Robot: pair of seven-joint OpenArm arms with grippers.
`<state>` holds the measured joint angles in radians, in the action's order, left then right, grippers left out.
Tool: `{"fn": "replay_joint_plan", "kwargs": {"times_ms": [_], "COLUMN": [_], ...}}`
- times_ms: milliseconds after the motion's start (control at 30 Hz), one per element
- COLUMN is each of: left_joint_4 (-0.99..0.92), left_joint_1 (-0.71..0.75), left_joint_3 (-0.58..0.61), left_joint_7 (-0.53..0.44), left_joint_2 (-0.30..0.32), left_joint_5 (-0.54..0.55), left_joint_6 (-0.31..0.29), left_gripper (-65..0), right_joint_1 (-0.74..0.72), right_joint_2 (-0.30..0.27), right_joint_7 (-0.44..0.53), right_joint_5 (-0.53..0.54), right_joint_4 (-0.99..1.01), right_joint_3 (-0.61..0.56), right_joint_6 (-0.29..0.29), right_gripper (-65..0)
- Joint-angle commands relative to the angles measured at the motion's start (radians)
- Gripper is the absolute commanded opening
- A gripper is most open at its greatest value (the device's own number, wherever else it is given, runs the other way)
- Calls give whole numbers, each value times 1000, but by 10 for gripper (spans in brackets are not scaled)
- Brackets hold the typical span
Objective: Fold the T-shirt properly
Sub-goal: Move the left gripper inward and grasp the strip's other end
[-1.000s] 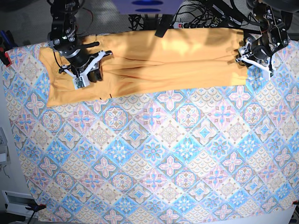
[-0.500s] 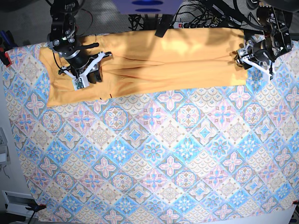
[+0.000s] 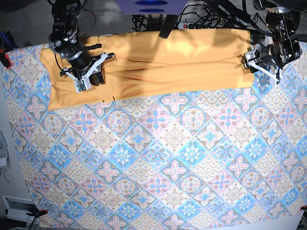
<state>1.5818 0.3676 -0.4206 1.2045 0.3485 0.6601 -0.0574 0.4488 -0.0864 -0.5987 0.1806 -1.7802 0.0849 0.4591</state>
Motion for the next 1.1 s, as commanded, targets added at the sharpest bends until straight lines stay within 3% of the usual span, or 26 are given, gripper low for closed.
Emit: {"fn": "replay_joint_plan", "kwargs": {"times_ms": [0,300,733,1067], "left_joint_4": [15,-24,-91,-39], "left_joint_1": [-3,-38,-58,-25], "left_joint_3": [-5,-5,118,108], "left_joint_7": [-4,-8,-22,-16], "left_joint_2": [16,-2,-25,-38], "left_joint_5": [5,-78,-69,-41], "left_joint_6": [-3,-3,-3,-5], "left_gripper": [-260,-260,-266,-267], "right_joint_1": [-2,-2,0,-5], "right_joint_2": [-5,-5,-5,-5], "right_joint_7": [21,21,21,21], "right_joint_5": [7,7,7,7], "right_joint_4": [-14,-14,-19,-16], "right_joint_3": [2,2,2,2], "right_joint_6": [0,0,0,0], "right_gripper": [-533,-533,-533,-533]}}
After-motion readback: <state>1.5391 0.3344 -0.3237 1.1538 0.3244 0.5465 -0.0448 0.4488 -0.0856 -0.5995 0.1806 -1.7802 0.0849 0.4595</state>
